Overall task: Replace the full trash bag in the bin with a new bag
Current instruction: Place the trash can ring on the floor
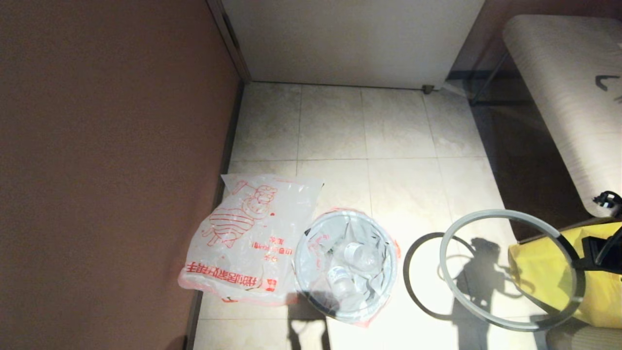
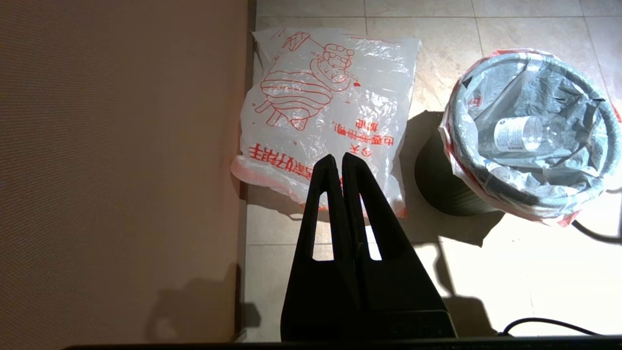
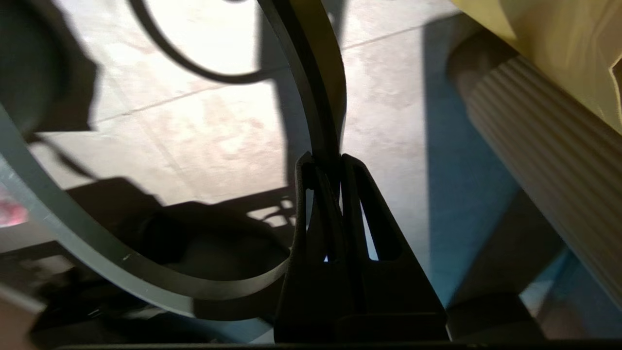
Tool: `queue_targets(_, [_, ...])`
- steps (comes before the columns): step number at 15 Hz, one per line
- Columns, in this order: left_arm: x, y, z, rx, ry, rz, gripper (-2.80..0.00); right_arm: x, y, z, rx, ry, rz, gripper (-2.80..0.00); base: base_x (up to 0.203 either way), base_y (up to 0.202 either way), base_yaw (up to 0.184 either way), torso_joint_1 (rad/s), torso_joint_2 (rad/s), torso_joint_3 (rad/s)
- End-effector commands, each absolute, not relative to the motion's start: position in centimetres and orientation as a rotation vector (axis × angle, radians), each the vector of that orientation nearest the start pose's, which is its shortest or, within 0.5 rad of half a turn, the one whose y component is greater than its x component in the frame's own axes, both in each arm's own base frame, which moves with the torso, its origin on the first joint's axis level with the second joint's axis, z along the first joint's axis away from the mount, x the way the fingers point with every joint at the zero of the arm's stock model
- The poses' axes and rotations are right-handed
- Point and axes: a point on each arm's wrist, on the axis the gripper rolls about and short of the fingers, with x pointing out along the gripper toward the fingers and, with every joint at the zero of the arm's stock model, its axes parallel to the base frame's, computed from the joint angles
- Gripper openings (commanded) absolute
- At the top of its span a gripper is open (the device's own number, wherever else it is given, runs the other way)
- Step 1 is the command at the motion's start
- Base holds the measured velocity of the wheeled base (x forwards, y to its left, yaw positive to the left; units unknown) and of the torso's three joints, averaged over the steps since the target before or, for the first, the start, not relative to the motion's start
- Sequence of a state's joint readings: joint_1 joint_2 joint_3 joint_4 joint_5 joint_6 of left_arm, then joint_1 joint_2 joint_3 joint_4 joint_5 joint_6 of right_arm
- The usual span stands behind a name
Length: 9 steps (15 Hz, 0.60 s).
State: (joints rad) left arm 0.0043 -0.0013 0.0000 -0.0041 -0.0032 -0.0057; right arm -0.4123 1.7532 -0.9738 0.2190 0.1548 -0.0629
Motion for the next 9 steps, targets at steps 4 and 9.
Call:
queue_targets(4, [-2.3, 0.0, 7.6, -0.006, -0.006, 0.002, -2.80, 30.2, -10.6, 3.3, 0.069, 0.967, -0.270, -2.80, 0.000, 0.000, 0.000, 0.000, 0.00, 0.000])
queue_targets(9, [-2.3, 0.0, 7.6, -0.006, -0.006, 0.002, -2.80, 35.1, -7.6, -2.9, -0.085, 0.930, -0.295, -2.80, 0.000, 0.000, 0.000, 0.000, 0.00, 0.000])
